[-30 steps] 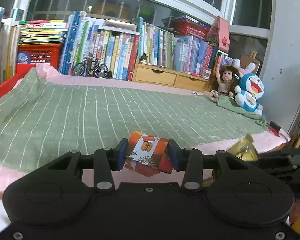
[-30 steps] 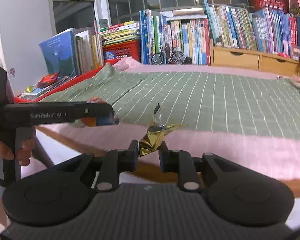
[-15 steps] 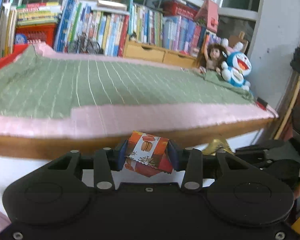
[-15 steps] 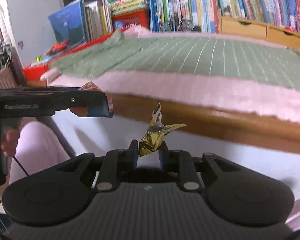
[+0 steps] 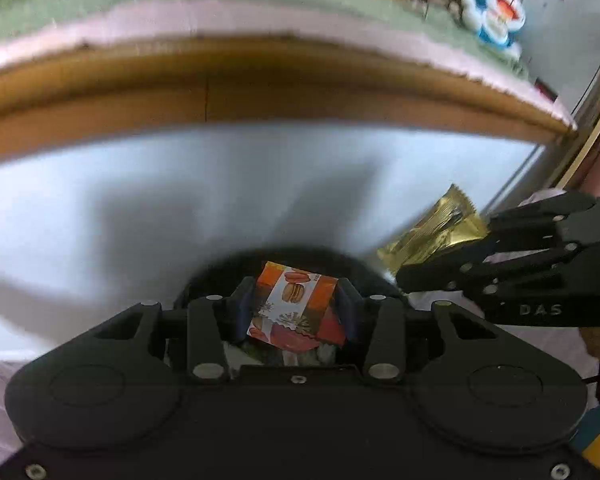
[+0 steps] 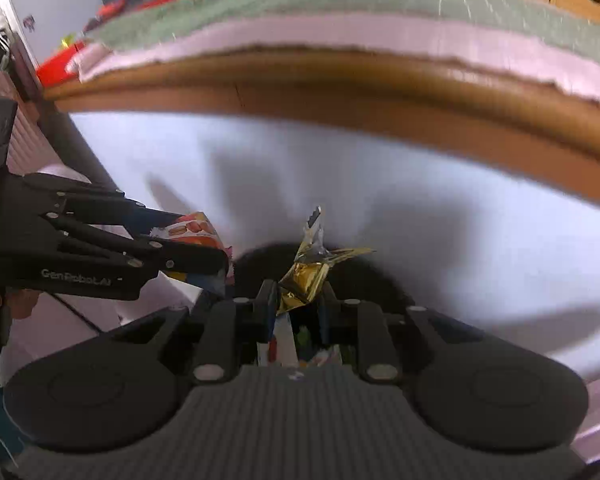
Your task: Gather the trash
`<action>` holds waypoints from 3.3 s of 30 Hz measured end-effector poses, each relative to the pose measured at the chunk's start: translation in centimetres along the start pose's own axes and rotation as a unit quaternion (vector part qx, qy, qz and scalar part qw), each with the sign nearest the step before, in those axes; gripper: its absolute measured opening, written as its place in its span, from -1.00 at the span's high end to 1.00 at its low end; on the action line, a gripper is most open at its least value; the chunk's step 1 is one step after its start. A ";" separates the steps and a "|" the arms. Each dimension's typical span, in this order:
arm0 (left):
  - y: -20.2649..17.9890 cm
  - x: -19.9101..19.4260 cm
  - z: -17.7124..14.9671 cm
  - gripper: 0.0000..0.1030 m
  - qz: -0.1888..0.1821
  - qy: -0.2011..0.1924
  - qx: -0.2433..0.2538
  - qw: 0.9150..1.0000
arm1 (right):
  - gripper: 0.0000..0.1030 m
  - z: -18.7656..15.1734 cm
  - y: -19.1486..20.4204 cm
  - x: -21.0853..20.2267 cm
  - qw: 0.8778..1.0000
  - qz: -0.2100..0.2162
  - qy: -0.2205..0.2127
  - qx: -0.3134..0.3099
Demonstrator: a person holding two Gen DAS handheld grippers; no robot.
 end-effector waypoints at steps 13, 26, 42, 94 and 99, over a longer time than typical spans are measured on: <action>0.5 3.9 -1.6 0.04 -0.010 0.066 0.014 0.998 | -0.59 -0.5 -0.4 2.4 0.998 -0.023 0.051 -0.021; 2.0 6.2 -2.4 -1.00 0.083 0.107 0.012 0.991 | -1.00 -0.9 -1.3 2.8 0.995 -0.082 0.061 -0.020; 1.3 6.1 -6.7 -1.00 0.134 0.192 -0.046 0.971 | -1.00 -8.4 -0.5 4.4 0.977 -0.043 0.209 0.012; 0.0 7.2 -8.5 -1.00 0.112 0.227 -0.033 0.967 | -1.00 -8.3 -0.1 4.5 0.978 -0.072 0.197 0.014; -0.1 7.2 -8.6 -1.00 0.111 0.229 -0.030 0.967 | -1.00 -8.3 -0.4 4.5 0.978 -0.071 0.197 0.017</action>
Point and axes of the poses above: each gripper's, at about its wrist camera, not at the fingertips, and x roughly the way its jaws point, y to its left, z to its top, the point moved 2 cm from there along x, roughly the way its jaws point, and after that the axes turned 15 degrees about -y, right-handed, at the moved point
